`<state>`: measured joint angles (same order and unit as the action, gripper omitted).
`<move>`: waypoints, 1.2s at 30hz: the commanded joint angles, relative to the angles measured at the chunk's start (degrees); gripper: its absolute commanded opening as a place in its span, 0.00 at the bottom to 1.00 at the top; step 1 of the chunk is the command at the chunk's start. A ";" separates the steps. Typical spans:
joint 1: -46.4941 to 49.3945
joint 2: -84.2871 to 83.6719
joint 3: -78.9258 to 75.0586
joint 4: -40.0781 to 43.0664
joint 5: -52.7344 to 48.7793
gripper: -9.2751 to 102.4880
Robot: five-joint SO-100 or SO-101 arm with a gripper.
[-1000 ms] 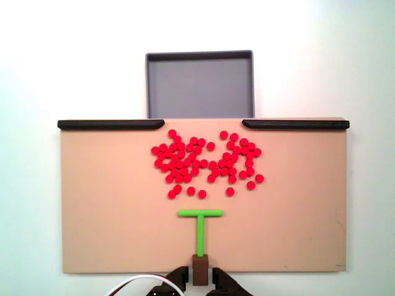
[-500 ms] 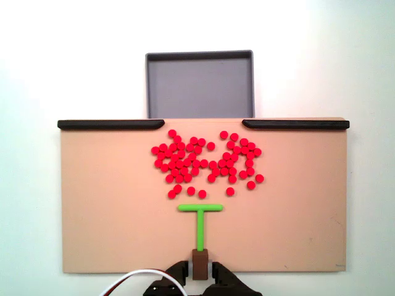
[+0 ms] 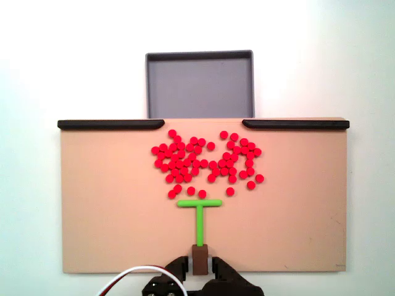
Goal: Gather the bottom side granules
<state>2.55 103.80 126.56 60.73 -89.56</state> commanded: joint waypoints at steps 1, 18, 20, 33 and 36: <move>0.44 -0.88 -0.26 -0.88 0.09 0.08; 0.97 -3.08 -2.46 -0.97 -0.26 0.08; 1.05 -3.60 -2.99 -0.97 -0.26 0.08; 0.79 -7.65 -6.94 -0.97 0.44 0.08; 0.70 -8.53 -7.82 -0.97 0.44 0.08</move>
<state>3.34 96.50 119.27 60.12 -89.56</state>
